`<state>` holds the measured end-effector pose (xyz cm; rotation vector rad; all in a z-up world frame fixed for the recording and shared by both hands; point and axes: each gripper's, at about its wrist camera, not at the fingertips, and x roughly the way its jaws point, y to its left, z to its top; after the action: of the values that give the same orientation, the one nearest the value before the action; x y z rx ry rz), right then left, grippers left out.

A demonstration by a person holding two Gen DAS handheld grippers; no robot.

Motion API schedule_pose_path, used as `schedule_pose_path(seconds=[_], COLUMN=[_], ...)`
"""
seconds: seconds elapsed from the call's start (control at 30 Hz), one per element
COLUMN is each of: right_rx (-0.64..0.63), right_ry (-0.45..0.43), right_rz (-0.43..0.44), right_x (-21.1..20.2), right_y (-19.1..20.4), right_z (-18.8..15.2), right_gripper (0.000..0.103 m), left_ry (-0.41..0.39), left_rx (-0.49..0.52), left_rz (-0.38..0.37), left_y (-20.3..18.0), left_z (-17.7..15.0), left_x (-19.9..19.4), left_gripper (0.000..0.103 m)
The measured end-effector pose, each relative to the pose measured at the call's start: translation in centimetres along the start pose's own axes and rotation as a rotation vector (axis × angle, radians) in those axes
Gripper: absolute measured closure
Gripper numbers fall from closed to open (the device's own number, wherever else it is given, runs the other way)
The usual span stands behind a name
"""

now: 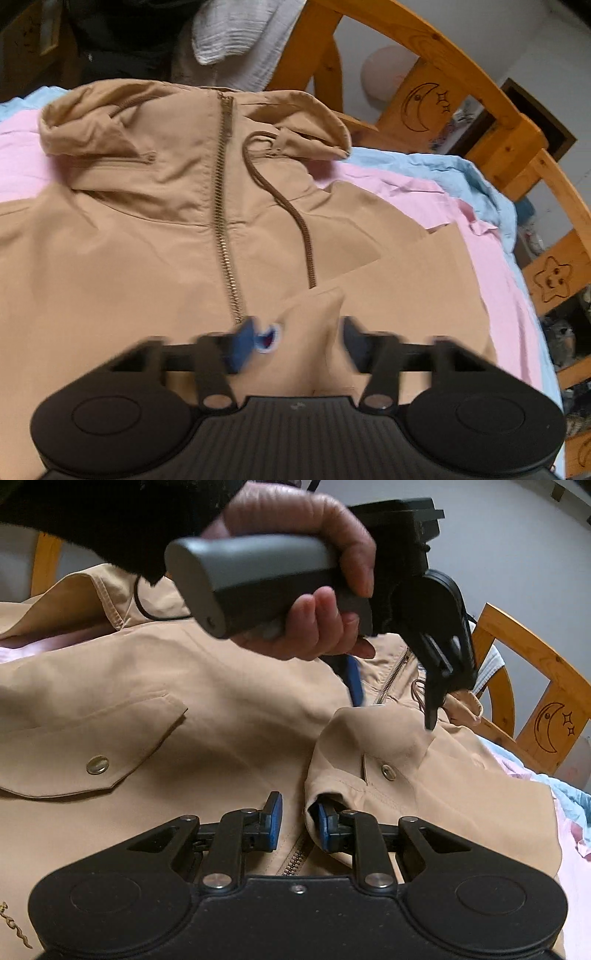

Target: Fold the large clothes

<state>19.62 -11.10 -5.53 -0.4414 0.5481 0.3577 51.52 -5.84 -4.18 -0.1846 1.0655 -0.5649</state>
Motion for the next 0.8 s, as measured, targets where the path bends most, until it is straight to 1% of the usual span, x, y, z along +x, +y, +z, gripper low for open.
schedule_pose_path(seconds=[0.03, 0.07, 0.1, 0.17, 0.23, 0.3, 0.33, 0.37, 0.4, 0.43, 0.5, 0.53, 0.6, 0.63, 0.67, 0.7, 0.73, 0.77, 0.8], right_rx=[0.003, 0.006, 0.011, 0.016, 0.017, 0.02, 0.023, 0.024, 0.027, 0.037, 0.057, 0.062, 0.062, 0.062, 0.066, 0.079, 0.104, 0.14, 0.2], right_ry=[-0.001, -0.002, -0.002, -0.008, -0.014, -0.029, -0.044, -0.058, -0.072, -0.085, -0.099, -0.106, -0.111, -0.109, -0.104, -0.099, -0.085, -0.067, -0.047], right_rz=[-0.001, -0.002, -0.002, -0.006, -0.009, -0.014, -0.015, -0.015, -0.011, -0.003, 0.017, 0.028, 0.045, 0.062, 0.077, 0.09, 0.1, 0.104, 0.106], right_x=[0.3, 0.5, 0.5, 0.3, 0.4, 0.3, -0.1, -0.4, -0.9, -1.3, -1.8, -1.9, -1.6, -1.4, -1.0, -0.6, 0.0, 0.5, 1.1], right_y=[0.0, 0.0, 0.1, 0.1, -0.1, -0.5, -0.7, -0.9, -1.3, -1.6, -2.3, -2.6, -2.8, -2.8, -2.7, -2.7, -2.8, -3.1, -3.6], right_z=[0.0, 0.0, 0.0, -0.1, 0.0, 0.0, -0.1, -0.1, -0.2, -0.3, -0.5, -0.6, -0.7, -0.7, -0.6, -0.4, -0.2, 0.0, 0.2], right_gripper=[0.081, 0.081, 0.081, 0.081, 0.081, 0.081, 0.08, 0.075, 0.069, 0.066, 0.059, 0.057, 0.048, 0.047, 0.047, 0.047, 0.047, 0.047, 0.047], left_ry=[0.003, -0.002, -0.013, -0.061, -0.123, -0.221, -0.277, -0.309, -0.333, -0.337, -0.337, -0.342, -0.352, -0.347, -0.342, -0.341, -0.336, -0.33, -0.329], left_rx=[0.0, 0.002, 0.005, 0.006, -0.002, -0.019, -0.049, -0.076, -0.114, -0.147, -0.187, -0.204, -0.221, -0.22, -0.216, -0.215, -0.205, -0.201, -0.199], left_rz=[-0.018, -0.029, -0.032, -0.037, -0.067, -0.154, -0.199, -0.228, -0.246, -0.243, -0.204, -0.186, -0.171, -0.159, -0.148, -0.138, -0.126, -0.12, -0.118], left_y=[0.1, 0.2, 0.3, 0.4, 0.9, 2.3, 3.6, 4.7, 6.2, 7.6, 9.9, 10.8, 12.2, 12.5, 12.7, 12.7, 12.7, 12.4, 12.4], left_z=[0.0, 0.0, 0.0, -0.3, -0.9, -1.9, -2.7, -3.4, -4.3, -5.0, -6.5, -7.3, -8.6, -9.2, -9.7, -10.1, -10.4, -10.7, -10.8], left_x=[0.0, -0.2, -0.5, -1.5, -3.1, -5.3, -6.7, -7.6, -8.5, -9.3, -10.5, -11.2, -12.5, -13.1, -13.6, -13.8, -14.2, -14.4, -14.6], left_gripper=[0.087, 0.099, 0.1, 0.101, 0.101, 0.101, 0.101, 0.1, 0.1, 0.1, 0.095, 0.095, 0.095, 0.095, 0.092, 0.082, 0.075, 0.061, 0.051])
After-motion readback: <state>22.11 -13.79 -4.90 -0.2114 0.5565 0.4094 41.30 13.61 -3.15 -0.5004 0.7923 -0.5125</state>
